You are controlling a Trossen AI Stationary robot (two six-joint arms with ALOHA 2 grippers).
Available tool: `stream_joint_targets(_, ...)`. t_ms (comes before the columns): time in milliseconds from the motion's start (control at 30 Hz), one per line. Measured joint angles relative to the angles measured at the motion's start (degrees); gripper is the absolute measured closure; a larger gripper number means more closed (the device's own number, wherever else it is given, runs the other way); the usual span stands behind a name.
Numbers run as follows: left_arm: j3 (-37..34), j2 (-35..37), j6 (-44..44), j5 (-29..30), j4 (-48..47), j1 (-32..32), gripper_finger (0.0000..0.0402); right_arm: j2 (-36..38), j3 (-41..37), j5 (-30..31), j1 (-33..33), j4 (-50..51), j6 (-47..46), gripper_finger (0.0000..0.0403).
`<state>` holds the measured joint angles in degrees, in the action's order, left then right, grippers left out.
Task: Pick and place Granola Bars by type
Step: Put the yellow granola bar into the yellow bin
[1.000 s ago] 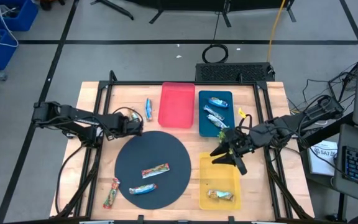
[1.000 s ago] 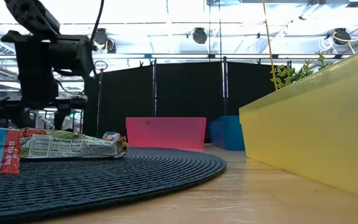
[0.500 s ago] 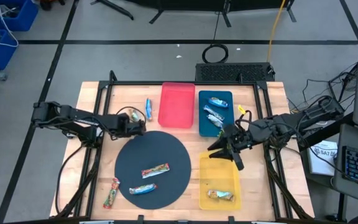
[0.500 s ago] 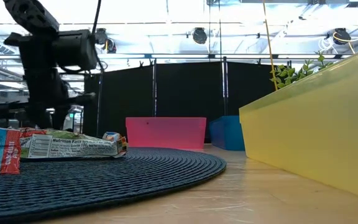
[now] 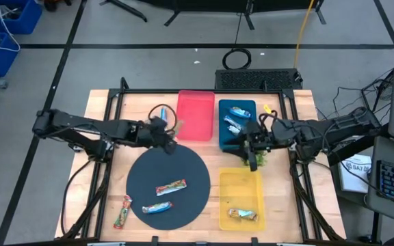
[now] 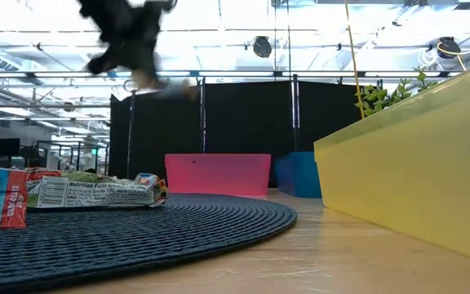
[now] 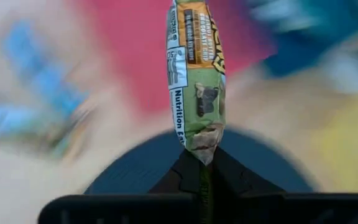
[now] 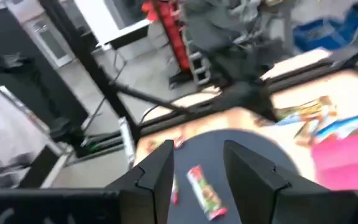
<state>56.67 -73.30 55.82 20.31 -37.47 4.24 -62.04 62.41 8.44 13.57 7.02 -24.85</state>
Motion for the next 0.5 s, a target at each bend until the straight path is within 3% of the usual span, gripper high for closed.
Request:
stream_joint_targets(233, 13.93, 0.01, -27.54, 5.21, 12.91, 6.94, 0.0388, -0.65, -0.04, 2.15, -3.26, -4.13, 1.87, 0.0250)
stream_joint_targets(367, 18.05, -0.07, -35.94, 6.99, 18.20, 8.72, 0.0389, -1.43, -0.04, 2.02, -4.75, -8.78, 2.89, 0.0221)
stream_joint_targets(500, 19.62, -0.04, -38.58, 6.96, 18.72, 8.82, 0.0389, -3.80, -0.02, 1.83, -5.43, -16.98, 3.97, 0.0195)
